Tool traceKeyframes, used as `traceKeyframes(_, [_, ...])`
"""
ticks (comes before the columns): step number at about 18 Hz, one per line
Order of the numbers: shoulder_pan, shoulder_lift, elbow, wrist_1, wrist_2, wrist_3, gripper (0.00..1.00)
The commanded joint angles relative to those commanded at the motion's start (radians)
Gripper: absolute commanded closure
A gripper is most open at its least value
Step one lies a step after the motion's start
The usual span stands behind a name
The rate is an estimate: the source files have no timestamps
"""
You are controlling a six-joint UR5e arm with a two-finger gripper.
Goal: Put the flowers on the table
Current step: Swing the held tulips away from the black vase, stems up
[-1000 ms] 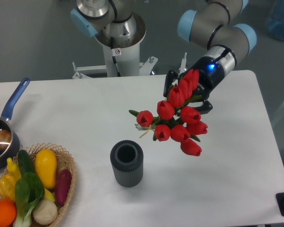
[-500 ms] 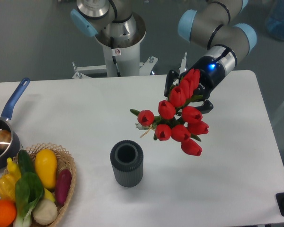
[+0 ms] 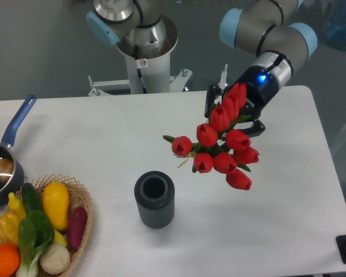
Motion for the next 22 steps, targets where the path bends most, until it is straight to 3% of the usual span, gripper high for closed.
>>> traceKeyframes(6, [0.026, 0.005, 0.011, 0.0, 0.152, 0.034, 0.76])
traceKeyframes(13, [0.087, 0.002, 0.009, -0.002, 0.199, 0.072, 0.77])
traceKeyframes(22, [0.087, 0.005, 0.038, -0.003, 0.511, 0.074, 0.77])
